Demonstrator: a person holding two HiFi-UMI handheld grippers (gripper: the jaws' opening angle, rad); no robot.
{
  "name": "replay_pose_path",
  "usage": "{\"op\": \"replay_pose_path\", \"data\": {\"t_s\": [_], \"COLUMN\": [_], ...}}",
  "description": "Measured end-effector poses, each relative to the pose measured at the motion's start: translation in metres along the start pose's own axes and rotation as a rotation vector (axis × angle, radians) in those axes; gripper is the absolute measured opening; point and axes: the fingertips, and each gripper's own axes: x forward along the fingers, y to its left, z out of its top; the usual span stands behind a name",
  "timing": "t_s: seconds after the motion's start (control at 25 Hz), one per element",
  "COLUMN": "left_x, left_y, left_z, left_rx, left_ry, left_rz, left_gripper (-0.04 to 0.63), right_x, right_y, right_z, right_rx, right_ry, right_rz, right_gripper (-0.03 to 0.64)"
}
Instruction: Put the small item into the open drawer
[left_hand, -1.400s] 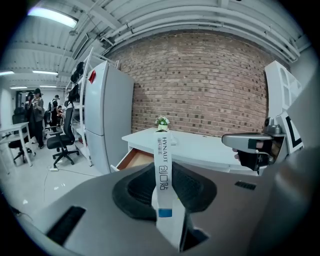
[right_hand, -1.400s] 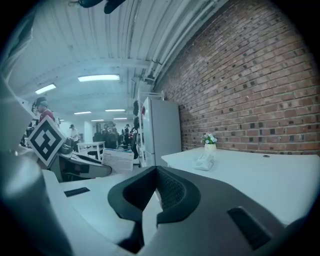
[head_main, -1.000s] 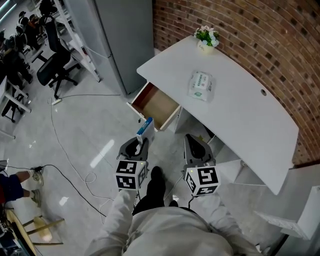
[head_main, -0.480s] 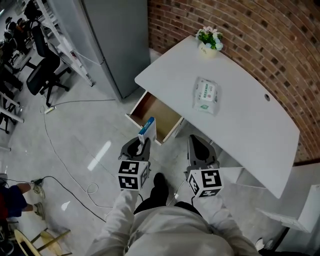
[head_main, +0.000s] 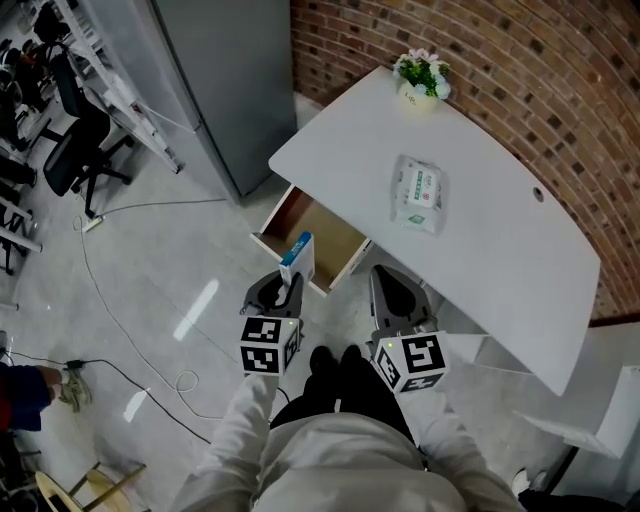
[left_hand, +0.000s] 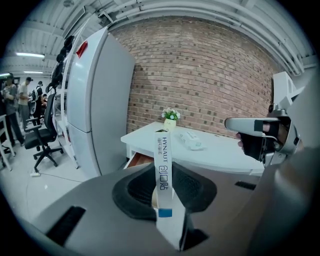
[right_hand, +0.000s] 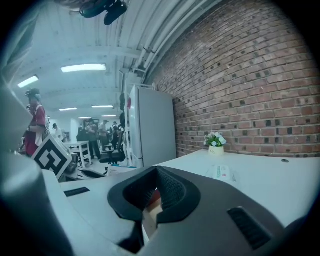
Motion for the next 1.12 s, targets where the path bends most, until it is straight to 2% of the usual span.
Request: {"op": "replay_pose_path", "data": {"t_s": [0.56,1.12], "left_x": [0.055,0.119], "left_y": [0.017,0.027], "left_z": [-0.020,-0.064], "left_rx": [-0.008,-0.005], "left_ry": [0.069,0.193], "left_rz": [0.003,0.001], "left_gripper": [0.098,0.098], "right_x": [0.037,0.098], "right_y": [-0.016,-0.029], "right_z": [-0.003,-0.044], "right_rx": [-0.005,-0.031], "right_ry": [0.006,0.104], "right_rz": [0.014,0.096], "right_gripper": [0.026,0.026]}}
